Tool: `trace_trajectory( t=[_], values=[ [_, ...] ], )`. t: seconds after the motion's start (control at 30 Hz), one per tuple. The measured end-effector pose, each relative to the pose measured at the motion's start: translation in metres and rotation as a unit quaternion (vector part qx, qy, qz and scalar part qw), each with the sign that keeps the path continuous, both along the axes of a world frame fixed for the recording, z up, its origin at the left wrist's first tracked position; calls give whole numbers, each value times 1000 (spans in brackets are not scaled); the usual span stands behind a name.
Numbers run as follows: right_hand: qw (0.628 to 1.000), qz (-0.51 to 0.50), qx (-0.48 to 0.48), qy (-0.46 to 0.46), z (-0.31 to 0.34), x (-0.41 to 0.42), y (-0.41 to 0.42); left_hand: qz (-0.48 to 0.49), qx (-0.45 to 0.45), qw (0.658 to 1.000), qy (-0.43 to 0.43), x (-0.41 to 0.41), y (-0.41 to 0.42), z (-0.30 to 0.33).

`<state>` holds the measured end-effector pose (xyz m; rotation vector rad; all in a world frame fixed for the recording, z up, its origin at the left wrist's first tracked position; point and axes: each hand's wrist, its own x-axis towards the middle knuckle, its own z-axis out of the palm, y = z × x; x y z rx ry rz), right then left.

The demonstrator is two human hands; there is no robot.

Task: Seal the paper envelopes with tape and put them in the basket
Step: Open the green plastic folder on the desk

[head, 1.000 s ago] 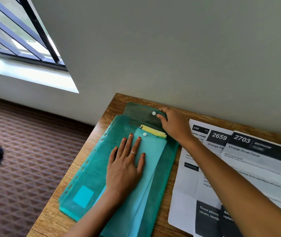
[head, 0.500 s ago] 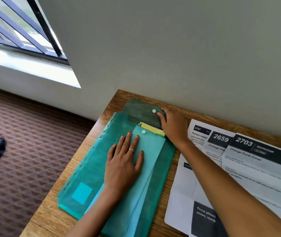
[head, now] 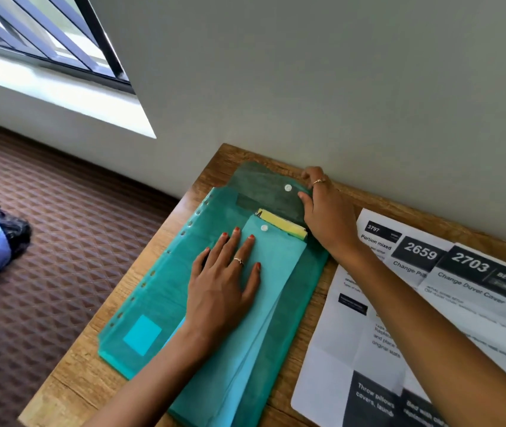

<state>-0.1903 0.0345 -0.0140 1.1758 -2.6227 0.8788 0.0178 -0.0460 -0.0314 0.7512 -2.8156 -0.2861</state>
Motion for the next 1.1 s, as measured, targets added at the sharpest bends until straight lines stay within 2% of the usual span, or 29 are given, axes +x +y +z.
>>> trace_trajectory(
  t=[0.07, 0.17, 0.27, 0.33, 0.4, 0.5, 0.63, 0.87, 1.1],
  values=[
    [999, 25, 27, 38, 3, 0, 1, 13, -34, 999, -3, -12, -3, 3],
    [981, 59, 98, 154, 5, 0, 1, 39, -81, 996, -11, -37, -13, 11],
    [950, 139, 157, 232, 14, 3, 0, 43, -65, 997, -12, -49, -23, 5],
    [939, 184, 209, 202, 21, 6, 0, 32, -35, 999, -4, -49, -26, -2],
    [948, 188, 229, 120, 23, 6, 4, 22, -15, 1000, -3, -48, -28, -6],
    [965, 147, 216, -12, 24, 11, 5, 14, 3, 1000, -6, -50, -30, -8],
    [966, 74, 219, -119, 28, 22, 0, 18, 4, 1000, 13, -48, -29, -7],
    [944, 55, 241, -219, 30, 27, -2, 35, -2, 998, 45, -50, -25, -7],
    [959, 20, 208, -194, 29, 31, -10, 22, 5, 996, 86, -48, -33, -12]
  ],
)
